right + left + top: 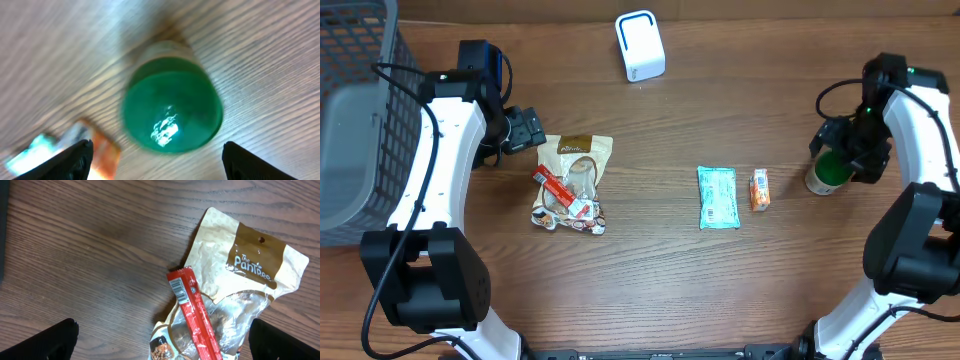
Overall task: Scan the item barcode
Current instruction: 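Carry the jar right and set it down near the table edge, then move the right gripper left over the brown snack bag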
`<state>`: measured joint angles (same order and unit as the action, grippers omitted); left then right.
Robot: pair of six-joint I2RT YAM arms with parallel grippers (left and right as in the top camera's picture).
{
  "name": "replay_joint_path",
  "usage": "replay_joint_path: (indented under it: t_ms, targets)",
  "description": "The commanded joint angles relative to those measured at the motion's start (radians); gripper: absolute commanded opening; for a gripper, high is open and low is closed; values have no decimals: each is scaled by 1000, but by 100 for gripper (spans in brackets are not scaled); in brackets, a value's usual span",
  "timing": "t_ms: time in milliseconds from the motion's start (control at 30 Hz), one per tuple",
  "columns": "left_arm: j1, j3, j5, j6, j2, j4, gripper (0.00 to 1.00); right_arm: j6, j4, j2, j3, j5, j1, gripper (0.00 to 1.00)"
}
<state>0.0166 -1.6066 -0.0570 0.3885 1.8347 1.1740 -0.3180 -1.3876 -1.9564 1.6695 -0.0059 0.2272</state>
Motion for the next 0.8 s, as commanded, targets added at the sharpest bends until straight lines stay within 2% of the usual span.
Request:
replay_joint_path:
  t_ms: [0, 100, 233, 467, 767]
  targets:
    - [0, -16, -5, -15, -6, -3, 100, 66, -44, 29, 112, -125, -43, 84]
    - [0, -17, -5, -15, -6, -3, 100, 115, -58, 41, 150, -240, -98, 81]
    - [0, -17, -5, -15, -6, -3, 100, 118, -23, 44, 149, -390, -204, 72]
    - [0, -17, -5, -15, -6, -3, 100, 118, 116, 40, 127, -407, -481, 49]
    - [0, -16, -5, -15, -6, -3, 100, 117, 242, -11, 117, -378, -807, 49]
